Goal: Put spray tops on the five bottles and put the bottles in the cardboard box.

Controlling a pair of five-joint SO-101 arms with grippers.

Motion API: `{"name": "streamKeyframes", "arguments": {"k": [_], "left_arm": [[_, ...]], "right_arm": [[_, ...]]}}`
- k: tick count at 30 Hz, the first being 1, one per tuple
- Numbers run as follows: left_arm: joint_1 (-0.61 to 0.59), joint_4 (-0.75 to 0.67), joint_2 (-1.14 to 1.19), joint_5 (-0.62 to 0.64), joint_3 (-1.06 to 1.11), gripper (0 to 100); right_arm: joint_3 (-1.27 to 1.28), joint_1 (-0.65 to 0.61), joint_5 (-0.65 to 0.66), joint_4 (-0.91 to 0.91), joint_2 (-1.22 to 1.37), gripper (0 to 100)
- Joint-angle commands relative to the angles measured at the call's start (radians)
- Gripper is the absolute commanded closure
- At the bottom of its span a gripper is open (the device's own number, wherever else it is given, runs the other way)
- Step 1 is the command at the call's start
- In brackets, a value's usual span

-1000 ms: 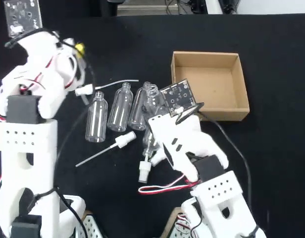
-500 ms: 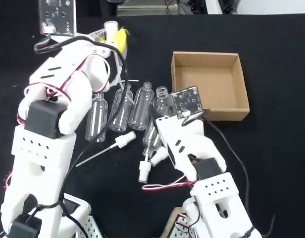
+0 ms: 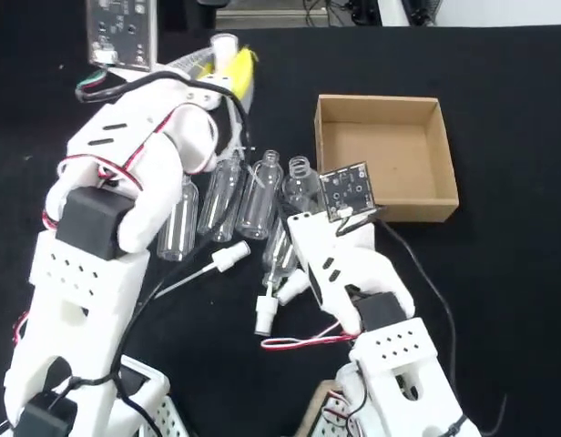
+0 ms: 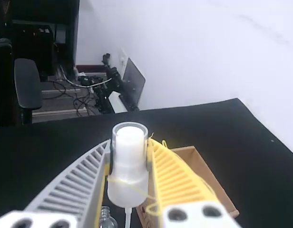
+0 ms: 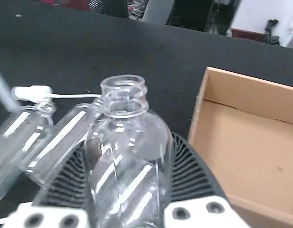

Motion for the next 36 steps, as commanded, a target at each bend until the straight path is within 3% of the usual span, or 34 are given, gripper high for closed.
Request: {"name": "streamKeyframes", "arguments": {"k": [1, 12, 26, 36], "left_arm": [[0.019, -0.023, -0.064, 0.002, -0.018, 93], [0.019, -0.029, -0.285, 0.002, 0.070, 93], [0.021, -0.164, -0.287, 0.002, 0.173, 93], [0.157, -0.150, -0.285, -0.008, 0.202, 92]], "right_arm": [[-0.015, -0.046, -0.003, -0.029, -0.028, 98.8], [-0.012, -0.051, -0.003, -0.028, -0.050, 98.8], [0.120, -0.149, -0.002, 0.110, -0.481, 98.8], [0.127, -0.149, -0.002, 0.106, -0.484, 98.8]]}}
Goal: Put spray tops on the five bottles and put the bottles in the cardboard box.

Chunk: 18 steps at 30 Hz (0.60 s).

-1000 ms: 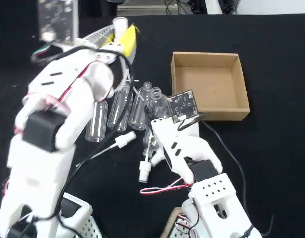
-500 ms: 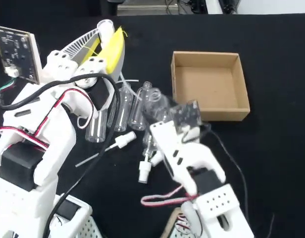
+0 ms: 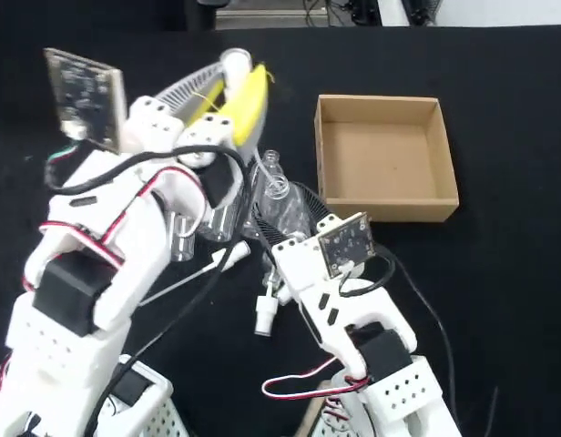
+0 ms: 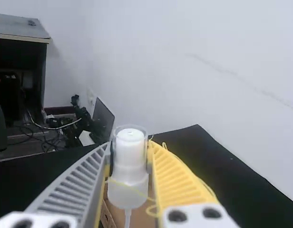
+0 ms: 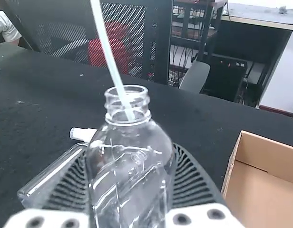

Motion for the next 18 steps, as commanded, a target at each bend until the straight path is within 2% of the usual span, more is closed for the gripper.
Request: {"name": "streamKeyframes", "arguments": {"k": [1, 3, 8, 14, 18], "left_arm": [[0.042, -0.014, -0.014, -0.008, -0.007, 92], [0.039, -0.014, -0.014, -0.012, -0.008, 92], [0.048, -0.012, 0.014, -0.123, -0.008, 92], [0.050, -0.005, 0.196, -0.120, -0.061, 92], [0.108, 0.143, 0.242, -0.120, -0.150, 92]], "right_arm": [[-0.007, -0.012, -0.002, -0.003, -0.028, 98.8], [-0.007, -0.012, -0.002, -0.003, -0.028, 98.8], [-0.010, -0.011, -0.002, -0.003, -0.038, 98.8], [-0.015, -0.006, -0.002, -0.005, -0.038, 98.8], [-0.030, 0.034, -0.002, -0.005, -0.038, 98.8]]}}
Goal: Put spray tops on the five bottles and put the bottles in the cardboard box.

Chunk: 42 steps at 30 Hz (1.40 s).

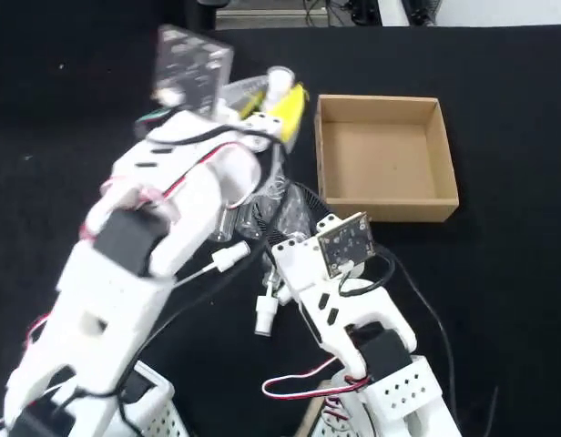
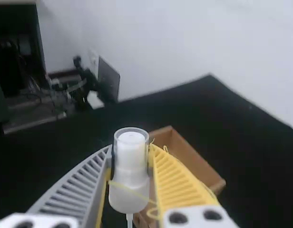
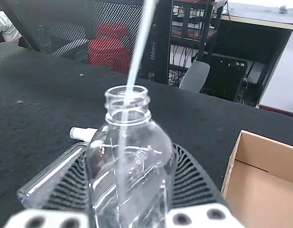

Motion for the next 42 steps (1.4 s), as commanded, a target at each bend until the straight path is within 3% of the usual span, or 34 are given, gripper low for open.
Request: {"name": "streamKeyframes", "arguments": {"k": [1, 7, 12, 22, 30, 38, 42], "left_arm": [[0.073, 0.167, 0.014, -0.008, -0.154, 92], [0.107, 0.281, 0.015, -0.008, -0.191, 91], [0.054, 0.284, 0.012, -0.008, -0.105, 80], [-0.044, 0.285, 0.011, -0.008, -0.116, 80], [-0.053, 0.282, 0.012, -0.017, -0.028, 80], [-0.197, 0.288, 0.009, -0.017, -0.030, 80], [-0.269, 0.367, -0.055, -0.017, -0.056, 80]], "right_arm": [[-0.033, 0.041, -0.002, -0.005, -0.038, 98.8], [-0.035, 0.043, -0.002, -0.005, -0.038, 98.8], [-0.033, 0.048, -0.002, -0.005, -0.038, 98.8], [-0.033, 0.048, -0.002, -0.005, -0.038, 98.8], [-0.033, 0.048, -0.002, -0.005, -0.038, 98.8], [-0.033, 0.048, -0.002, -0.005, -0.038, 98.8], [-0.033, 0.049, -0.002, 0.003, -0.033, 98.8]]}}
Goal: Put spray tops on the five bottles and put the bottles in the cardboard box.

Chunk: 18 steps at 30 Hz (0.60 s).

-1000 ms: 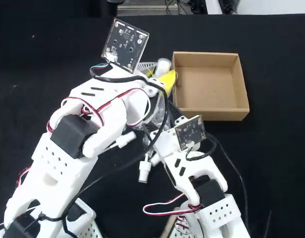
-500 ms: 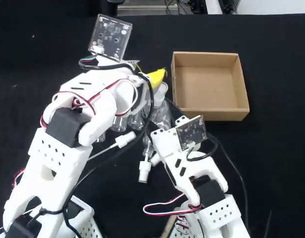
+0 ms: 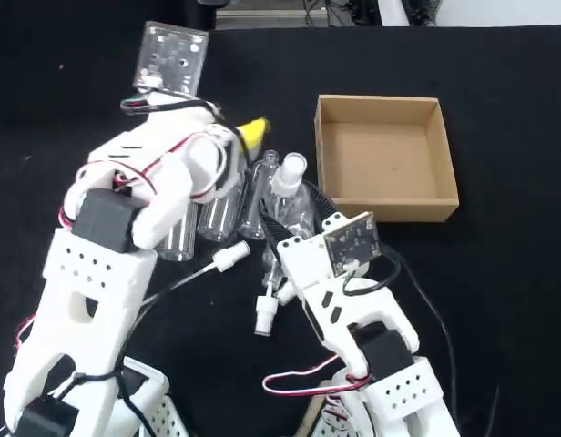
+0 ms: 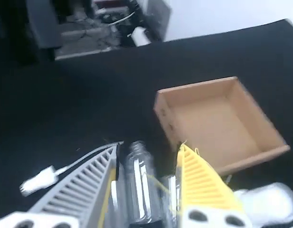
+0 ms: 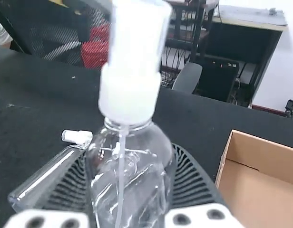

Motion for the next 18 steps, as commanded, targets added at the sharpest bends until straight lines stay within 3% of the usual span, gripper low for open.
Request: {"name": "streamKeyframes", "arguments": {"k": [1, 7, 12, 18], "left_arm": [[-0.102, 0.080, -0.095, -0.003, -0.030, 80], [-0.305, 0.025, -0.110, 0.003, 0.217, 80], [-0.346, -0.233, -0.112, 0.006, 0.579, 80], [-0.344, -0.531, -0.114, 0.008, 0.855, 80]], "right_arm": [[-0.033, 0.018, -0.003, 0.005, -0.019, 98.8], [-0.094, 0.130, -0.005, 0.091, -0.018, 98.8], [-0.306, 0.250, -0.003, 0.318, 0.005, 98.8], [-0.423, 0.341, -0.008, 0.259, 0.228, 98.8]]}}
